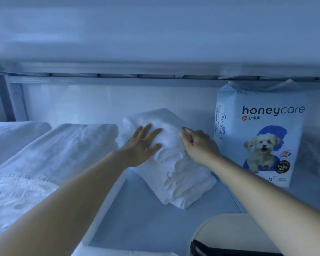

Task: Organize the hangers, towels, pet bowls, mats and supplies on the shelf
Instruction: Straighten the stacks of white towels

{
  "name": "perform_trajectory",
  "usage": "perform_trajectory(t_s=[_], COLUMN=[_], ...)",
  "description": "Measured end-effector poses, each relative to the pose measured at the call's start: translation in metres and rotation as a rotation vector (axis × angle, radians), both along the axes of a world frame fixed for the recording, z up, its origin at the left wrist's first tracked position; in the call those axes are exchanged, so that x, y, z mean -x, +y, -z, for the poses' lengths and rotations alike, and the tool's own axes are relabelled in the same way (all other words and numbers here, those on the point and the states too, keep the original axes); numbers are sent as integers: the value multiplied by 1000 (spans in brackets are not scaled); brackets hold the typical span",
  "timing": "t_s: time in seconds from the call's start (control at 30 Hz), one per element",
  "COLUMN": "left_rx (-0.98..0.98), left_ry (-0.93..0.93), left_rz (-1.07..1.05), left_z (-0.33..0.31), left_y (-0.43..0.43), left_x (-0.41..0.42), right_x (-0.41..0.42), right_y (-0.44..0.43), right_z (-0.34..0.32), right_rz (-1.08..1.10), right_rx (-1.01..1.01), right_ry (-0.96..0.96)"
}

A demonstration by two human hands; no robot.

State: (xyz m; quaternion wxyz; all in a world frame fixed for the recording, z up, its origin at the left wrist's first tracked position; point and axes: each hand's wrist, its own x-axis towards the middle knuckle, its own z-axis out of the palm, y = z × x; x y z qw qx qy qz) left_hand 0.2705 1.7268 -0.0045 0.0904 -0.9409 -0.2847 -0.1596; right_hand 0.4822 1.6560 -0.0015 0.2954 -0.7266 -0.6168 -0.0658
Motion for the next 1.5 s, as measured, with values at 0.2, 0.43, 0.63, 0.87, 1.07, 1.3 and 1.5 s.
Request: perform_trajectory(t_s=[0.2,0.43,0.63,0.87,1.07,1.3,1.5], left_rx=[187,129,-2,-39,-12,-130,-171], left_ry=[-56,-429,-434,-402,-425,-632,-549], left_rz=[-243,-246,-290,-100,-230,-252,-119], left_z=[-19,-15,13,7,6,22,22], left_y=[13,-51,-40,-5,-24,-32,-7], left_x=[6,-46,-47,-19,-28,-34,-23], right_x=[25,-8,-5,32,26,17,31], right_y=[-29,-28,-8,-16,-28,-8,-2], right_z=[-9,-22,30,33,10,15,44], right_rz=[77,-213,-243,0,-53,-268,-133], right_rx=[71,-56,-330,-263,-210,-370,-290], right_ry=[-192,-267,-121,-276,-379,-204,-193])
